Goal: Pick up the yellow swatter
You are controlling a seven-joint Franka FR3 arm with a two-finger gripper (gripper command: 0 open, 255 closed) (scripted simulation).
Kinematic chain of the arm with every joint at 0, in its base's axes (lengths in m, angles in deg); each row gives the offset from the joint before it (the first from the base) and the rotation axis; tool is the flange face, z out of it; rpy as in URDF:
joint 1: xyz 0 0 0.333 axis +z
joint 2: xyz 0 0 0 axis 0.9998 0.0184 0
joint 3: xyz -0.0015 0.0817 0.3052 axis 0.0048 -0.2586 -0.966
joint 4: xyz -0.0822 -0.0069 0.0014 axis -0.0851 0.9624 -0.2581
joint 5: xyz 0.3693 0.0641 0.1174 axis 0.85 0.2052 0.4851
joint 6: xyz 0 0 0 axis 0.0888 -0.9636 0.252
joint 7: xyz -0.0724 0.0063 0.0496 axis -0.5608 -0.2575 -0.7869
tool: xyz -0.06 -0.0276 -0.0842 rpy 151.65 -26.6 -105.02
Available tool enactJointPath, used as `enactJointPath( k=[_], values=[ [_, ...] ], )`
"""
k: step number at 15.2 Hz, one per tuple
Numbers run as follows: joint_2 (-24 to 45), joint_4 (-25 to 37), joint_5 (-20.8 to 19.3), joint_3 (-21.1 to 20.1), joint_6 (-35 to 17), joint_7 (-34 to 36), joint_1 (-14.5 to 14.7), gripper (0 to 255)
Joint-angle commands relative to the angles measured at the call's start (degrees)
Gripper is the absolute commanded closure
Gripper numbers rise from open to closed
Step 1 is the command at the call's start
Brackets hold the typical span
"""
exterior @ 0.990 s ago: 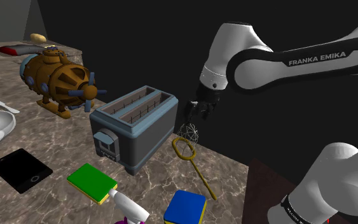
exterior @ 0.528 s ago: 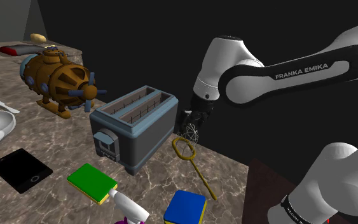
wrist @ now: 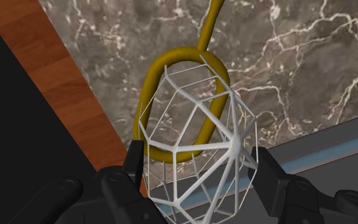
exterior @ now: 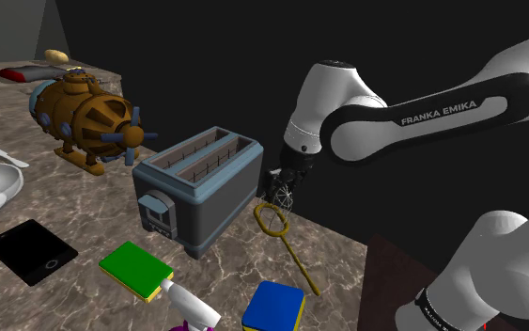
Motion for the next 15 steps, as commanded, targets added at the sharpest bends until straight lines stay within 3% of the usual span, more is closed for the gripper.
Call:
enactJointPath(
  k=[1,5,15],
  values=[
    [0.1,-0.2,0.0,0.0,0.0,0.0,0.0,255],
    [0.1,-0.1,0.0,0.0,0.1,0.0,0.0,255],
    [-2.8,5.3,0.2,0.9,8.4,-0.3,0.0,255]
  ],
)
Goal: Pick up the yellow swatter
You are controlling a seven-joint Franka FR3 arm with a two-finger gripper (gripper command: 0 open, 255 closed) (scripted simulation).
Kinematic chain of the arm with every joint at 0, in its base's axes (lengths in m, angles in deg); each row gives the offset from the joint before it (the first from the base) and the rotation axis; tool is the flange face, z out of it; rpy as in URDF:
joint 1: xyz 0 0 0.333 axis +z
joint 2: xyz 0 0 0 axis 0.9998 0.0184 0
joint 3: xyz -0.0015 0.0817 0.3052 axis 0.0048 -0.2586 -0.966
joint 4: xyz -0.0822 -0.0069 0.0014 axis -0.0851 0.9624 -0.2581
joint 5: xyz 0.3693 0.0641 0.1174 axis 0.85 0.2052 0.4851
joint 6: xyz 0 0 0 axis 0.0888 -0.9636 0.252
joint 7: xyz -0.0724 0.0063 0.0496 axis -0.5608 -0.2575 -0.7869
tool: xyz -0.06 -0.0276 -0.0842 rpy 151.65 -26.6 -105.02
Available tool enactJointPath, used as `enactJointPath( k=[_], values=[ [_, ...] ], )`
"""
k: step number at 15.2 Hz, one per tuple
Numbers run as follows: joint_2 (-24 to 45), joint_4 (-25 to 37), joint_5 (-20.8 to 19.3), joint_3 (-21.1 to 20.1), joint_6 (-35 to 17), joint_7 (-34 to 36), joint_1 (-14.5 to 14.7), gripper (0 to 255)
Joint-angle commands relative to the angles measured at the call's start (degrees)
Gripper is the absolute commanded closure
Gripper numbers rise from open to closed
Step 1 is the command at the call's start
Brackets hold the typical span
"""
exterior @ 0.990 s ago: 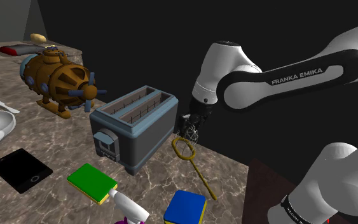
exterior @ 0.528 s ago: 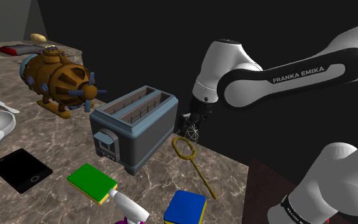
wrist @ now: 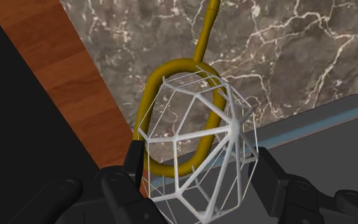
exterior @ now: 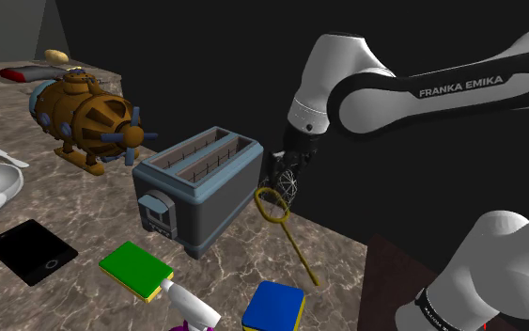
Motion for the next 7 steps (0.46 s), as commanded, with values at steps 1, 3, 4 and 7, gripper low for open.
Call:
enactJointPath(
  k=[1,3,4,7],
  values=[
    [-0.6,1.0,0.0,0.2,1.6,-0.1,0.0,255],
    [-1.0,2.2,0.0,0.3,3.2,-0.1,0.0,255],
    [-1.1,2.9,0.0,0.4,4.0,-0.1,0.0,255],
    [-1.3,3.6,0.0,0.5,4.9,-0.1,-0.1,255]
  ],
)
